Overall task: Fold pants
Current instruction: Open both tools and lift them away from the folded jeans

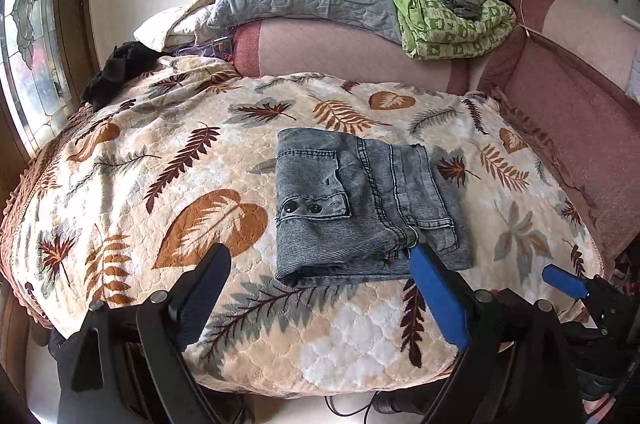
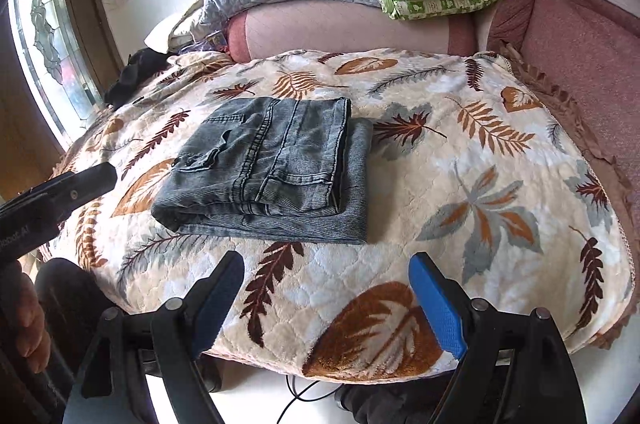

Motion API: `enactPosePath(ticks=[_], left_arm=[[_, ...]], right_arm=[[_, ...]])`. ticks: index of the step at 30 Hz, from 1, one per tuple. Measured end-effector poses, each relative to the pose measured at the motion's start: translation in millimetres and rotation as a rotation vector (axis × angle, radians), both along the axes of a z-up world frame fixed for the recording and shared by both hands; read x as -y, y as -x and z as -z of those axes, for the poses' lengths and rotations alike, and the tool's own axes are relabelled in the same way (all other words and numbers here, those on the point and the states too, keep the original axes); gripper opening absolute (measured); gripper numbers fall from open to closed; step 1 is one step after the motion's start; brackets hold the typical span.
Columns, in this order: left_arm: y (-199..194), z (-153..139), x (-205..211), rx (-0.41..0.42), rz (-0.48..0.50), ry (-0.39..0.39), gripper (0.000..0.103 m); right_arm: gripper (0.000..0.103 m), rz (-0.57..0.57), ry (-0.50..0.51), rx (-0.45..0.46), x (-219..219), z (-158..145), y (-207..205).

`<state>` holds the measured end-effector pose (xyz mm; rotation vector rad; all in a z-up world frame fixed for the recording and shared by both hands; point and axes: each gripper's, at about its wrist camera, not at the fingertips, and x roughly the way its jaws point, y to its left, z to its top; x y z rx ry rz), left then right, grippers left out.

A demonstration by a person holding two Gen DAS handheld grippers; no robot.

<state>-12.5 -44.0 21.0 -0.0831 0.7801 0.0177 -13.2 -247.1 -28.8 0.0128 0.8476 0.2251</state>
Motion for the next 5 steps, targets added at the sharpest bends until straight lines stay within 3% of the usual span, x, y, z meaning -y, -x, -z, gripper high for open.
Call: enactPosePath(ticks=[5], left_arm=[[0.1, -5.3, -2.3, 0.012, 0.009, 0.022, 0.096]], right_arm=[[0.087, -0.014, -0.008, -0.008, -3.5, 1.8, -0.8]])
